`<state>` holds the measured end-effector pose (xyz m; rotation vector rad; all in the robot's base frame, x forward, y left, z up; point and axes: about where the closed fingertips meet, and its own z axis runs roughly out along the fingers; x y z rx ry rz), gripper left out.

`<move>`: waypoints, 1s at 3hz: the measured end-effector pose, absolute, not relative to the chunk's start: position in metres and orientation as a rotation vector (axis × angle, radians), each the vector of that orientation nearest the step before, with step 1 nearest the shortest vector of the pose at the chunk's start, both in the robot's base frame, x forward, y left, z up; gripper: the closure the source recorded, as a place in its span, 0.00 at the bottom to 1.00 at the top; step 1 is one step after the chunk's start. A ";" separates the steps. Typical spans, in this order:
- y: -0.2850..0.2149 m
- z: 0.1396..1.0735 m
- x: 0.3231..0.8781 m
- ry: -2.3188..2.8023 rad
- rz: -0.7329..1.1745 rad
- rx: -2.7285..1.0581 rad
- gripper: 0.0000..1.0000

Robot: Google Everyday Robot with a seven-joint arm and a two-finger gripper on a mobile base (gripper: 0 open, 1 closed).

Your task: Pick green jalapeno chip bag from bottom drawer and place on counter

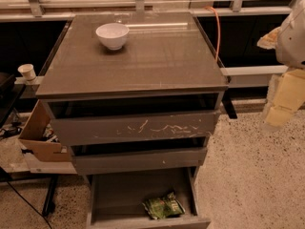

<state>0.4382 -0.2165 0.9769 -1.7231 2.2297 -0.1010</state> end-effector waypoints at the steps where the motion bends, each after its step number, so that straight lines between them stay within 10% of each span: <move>1: -0.216 0.977 0.438 2.230 -0.101 -1.723 0.00; 3: -0.217 0.958 0.437 2.242 -0.079 -1.705 0.37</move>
Offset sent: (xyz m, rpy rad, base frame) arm 0.0000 0.0000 0.0000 0.0000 0.0000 0.0000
